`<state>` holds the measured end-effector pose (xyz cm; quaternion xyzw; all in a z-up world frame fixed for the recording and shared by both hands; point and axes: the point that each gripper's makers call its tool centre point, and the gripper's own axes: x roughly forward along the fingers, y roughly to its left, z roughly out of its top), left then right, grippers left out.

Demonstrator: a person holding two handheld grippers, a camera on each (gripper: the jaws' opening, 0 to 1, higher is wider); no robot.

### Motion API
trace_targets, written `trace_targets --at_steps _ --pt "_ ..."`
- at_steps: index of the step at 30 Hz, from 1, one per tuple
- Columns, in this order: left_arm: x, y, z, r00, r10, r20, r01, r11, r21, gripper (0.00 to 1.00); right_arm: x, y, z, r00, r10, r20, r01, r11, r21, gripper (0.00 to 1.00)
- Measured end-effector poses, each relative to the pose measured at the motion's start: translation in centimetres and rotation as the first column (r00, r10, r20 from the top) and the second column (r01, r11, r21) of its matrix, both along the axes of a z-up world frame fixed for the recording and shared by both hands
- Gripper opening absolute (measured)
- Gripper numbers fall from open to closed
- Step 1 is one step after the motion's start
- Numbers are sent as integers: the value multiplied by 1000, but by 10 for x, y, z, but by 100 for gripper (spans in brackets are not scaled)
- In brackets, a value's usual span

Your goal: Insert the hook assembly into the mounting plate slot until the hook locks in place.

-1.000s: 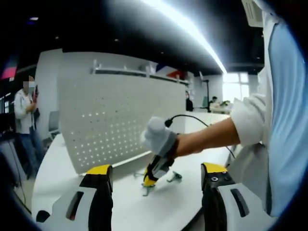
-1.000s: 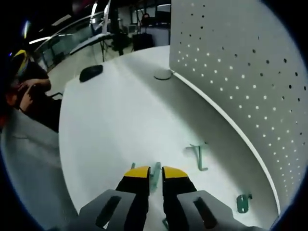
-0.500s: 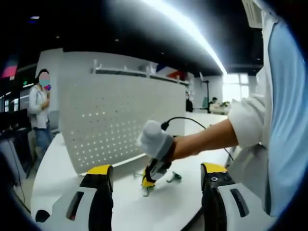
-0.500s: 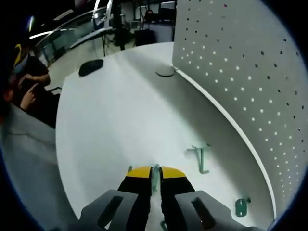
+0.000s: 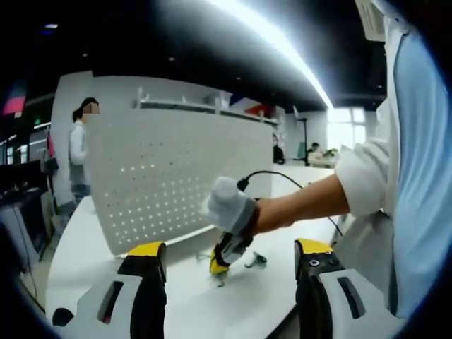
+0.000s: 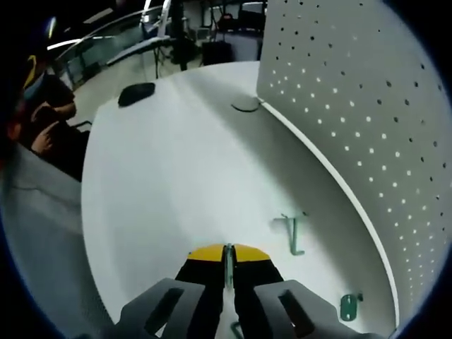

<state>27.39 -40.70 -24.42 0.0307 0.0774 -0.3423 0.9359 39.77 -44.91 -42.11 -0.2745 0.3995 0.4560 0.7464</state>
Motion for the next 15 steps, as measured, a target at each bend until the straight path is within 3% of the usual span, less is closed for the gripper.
trace_targets --at_steps 15 --pt "1 0 0 1000 7 -2 -7 1000 5 75 2 -2 3 1000 9 1 -9 1000 1 0"
